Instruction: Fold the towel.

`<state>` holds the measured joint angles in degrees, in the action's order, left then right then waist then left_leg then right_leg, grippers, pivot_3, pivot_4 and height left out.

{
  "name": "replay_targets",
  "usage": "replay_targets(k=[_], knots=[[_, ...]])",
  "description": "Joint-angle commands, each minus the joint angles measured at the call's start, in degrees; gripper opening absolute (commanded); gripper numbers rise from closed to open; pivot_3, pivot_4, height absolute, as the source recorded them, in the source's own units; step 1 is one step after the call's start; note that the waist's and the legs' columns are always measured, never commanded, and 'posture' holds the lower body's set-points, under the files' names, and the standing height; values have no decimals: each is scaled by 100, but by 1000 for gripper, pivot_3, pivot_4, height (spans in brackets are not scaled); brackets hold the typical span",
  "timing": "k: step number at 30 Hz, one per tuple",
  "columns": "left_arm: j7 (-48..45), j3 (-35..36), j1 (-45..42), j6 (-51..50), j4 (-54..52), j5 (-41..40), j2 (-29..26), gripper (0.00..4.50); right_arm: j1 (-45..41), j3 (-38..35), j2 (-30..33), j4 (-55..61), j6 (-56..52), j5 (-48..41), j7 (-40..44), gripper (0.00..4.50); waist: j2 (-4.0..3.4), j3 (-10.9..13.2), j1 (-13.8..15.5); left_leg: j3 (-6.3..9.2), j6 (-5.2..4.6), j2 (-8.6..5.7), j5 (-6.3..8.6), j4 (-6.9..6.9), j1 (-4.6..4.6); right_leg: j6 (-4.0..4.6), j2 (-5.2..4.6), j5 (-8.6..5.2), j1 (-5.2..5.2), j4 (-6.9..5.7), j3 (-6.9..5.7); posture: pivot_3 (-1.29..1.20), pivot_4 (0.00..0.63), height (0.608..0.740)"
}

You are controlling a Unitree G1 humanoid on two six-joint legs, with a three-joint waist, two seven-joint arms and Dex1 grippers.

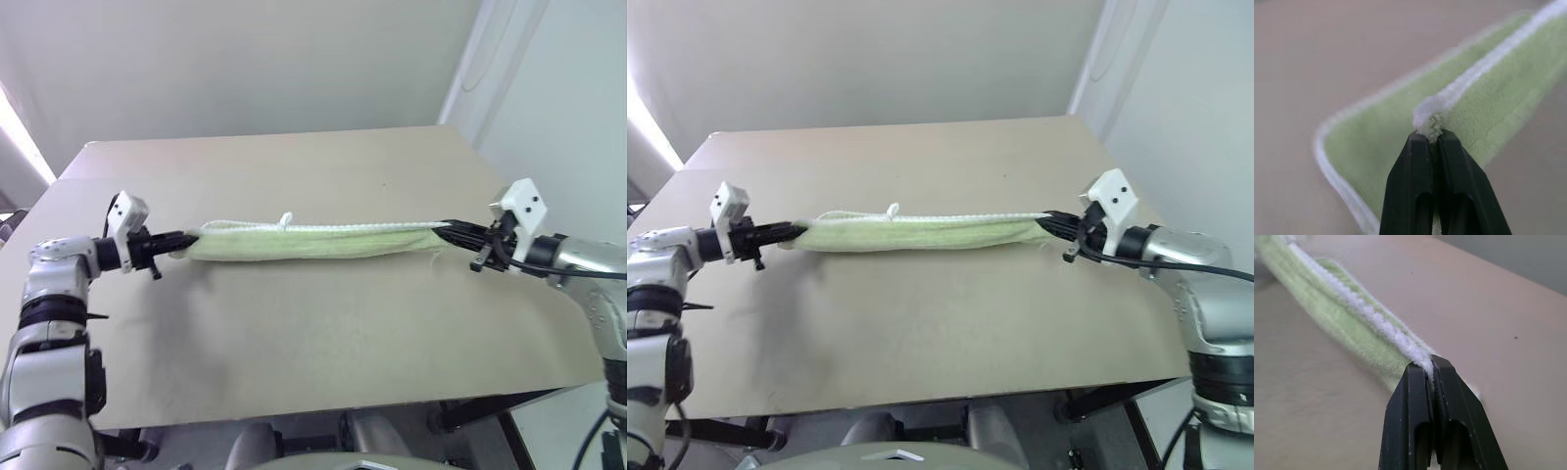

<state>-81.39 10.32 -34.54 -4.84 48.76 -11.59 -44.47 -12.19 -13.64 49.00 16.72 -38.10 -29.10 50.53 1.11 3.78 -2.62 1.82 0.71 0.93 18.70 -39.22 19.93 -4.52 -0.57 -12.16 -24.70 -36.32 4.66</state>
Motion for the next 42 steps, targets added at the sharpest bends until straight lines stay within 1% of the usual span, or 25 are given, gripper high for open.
replay_targets(k=[1, 3, 5, 7, 11, 14, 17, 21, 24, 28, 33, 39, 42], knots=[[-90, 206, 620, -579, -957, -285, -474, 129, 362, -492, 246, 635, -346, -361, 74, 29, 0, 0, 9, 0, 0, 0, 0, 1, -12, 0, 0, -1, 9, 1, 0, 0, 0, 712], [-236, 228, 1309, -767, -1514, -397, -703, 129, 829, -611, 353, 1021, -546, -539, 165, 29, 1, 0, 10, -1, 0, 1, 0, 2, -36, 0, -2, -3, 31, 1, 0, 0, 0, 712], [-251, 330, 1797, -946, -1899, -551, -864, 129, 1277, -789, 388, 1375, -731, -760, 224, 29, 0, 0, 8, -3, 1, 2, 1, 5, -47, 0, -4, -4, 41, 5, 1, 0, 0, 712], [-127, 513, 2073, -1098, -2119, -705, -996, 129, 1779, -970, 406, 1631, -807, -855, 278, 29, 5, 2, 21, -3, 1, 4, 1, 8, -46, 0, -4, -6, 40, 8, 0, 0, 0, 712], [-14, 611, 2564, -966, -2349, -714, -1167, 129, 2547, -1060, 558, 1826, -592, -615, 453, 29, 10, 0, 19, -3, 2, 4, 2, 6, -54, -1, -9, -6, 45, 11, -2, 0, 0, 712], [5, 591, 2688, -1107, -2439, -833, -1217, 129, 2799, -969, 606, 1800, -330, -473, 517, 29, 8, 0, -2, -9, 4, 8, 3, 8, -57, -1, -12, -6, 45, 17, -5, 0, 0, 712], [184, 396, 2398, -1298, -2363, -790, -1202, 129, 2493, -670, 525, 1523, -192, -401, 366, 29, 18, 0, -6, -17, 4, 14, 3, 8, -56, -1, -11, -6, 37, 19, -9, 0, 0, 712], [393, 164, 1915, -1326, -2080, -694, -1066, 129, 1560, -53, 203, 764, -11, -77, -85, 29, 26, 0, -7, -17, 4, 14, 3, 7, -56, -1, -11, -6, 38, 22, -13, 0, 0, 712], [503, -19, 1631, -1269, -1801, -599, -999, 129, 1132, 298, 74, 396, 57, 72, -178, 29, 19, -1, -5, -19, 4, 13, 3, 9, -56, -1, -10, -5, 38, 19, -12, 0, 0, 712], [929, -150, 1227, -1172, -1411, -465, -753, 129, 628, 1142, 69, -324, 320, 964, -536, 29, 18, 0, 12, -20, 1, 12, 3, 31, -45, 4, -7, -7, 23, 20, -13, 0, 0, 712], [1400, -300, 797, -970, -860, -220, -485, 129, -2, 1432, -283, -1050, 371, 1311, -945, 29, 19, -1, 14, -21, 1, 8, 3, 22, -40, 3, -9, -5, 24, 19, -9, 0, 0, 712], [1729, -659, 132, -591, 91, 150, -169, 129, -281, 1643, -478, -1453, 411, 1505, -1043, 29, 20, -2, 15, -18, 0, 6, 2, 18, -49, 3, -7, -4, 34, 15, -9, 0, 0, 712], [1684, -758, -133, -441, 422, 234, -59, 129, -371, 1742, -566, -1585, 416, 1588, -1079, 29, 21, -2, 6, -18, 0, 5, 2, 19, -45, 3, -7, -4, 33, 17, -9, 0, 0, 712]])
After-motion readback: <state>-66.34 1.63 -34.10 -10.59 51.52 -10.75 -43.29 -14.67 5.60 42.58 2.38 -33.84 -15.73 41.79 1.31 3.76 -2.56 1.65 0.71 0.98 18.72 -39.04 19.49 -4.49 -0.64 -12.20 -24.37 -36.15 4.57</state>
